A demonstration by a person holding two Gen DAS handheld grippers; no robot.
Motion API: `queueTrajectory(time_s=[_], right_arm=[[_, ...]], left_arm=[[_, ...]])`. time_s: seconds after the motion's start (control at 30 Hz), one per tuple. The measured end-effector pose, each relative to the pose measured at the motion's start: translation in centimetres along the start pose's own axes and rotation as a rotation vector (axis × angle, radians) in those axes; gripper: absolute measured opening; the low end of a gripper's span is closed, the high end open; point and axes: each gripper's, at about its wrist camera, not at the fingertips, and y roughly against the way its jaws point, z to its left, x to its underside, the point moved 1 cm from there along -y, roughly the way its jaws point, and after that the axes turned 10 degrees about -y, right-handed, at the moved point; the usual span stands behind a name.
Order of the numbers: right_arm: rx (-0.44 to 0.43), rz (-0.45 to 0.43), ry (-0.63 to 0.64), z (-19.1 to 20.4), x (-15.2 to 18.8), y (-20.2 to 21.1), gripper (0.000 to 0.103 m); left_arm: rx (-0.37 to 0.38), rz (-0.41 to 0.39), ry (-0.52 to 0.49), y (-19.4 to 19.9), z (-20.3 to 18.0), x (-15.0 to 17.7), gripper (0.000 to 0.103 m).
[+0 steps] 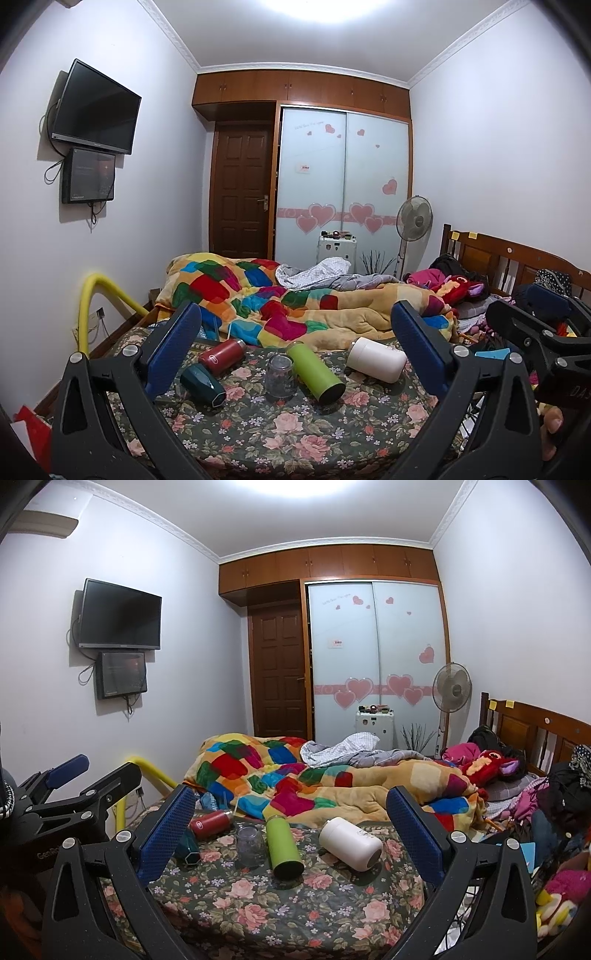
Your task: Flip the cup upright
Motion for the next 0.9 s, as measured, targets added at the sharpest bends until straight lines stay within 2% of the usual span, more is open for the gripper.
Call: queueTrajectory(time_s=[0.9], right_arm=[[-0.001,0.001,0.001,0.05,0.07,-0.05,0.103]], left_arm=[[0.001,0.001,0.001,-0.16,-0.13,0.01,0.103]])
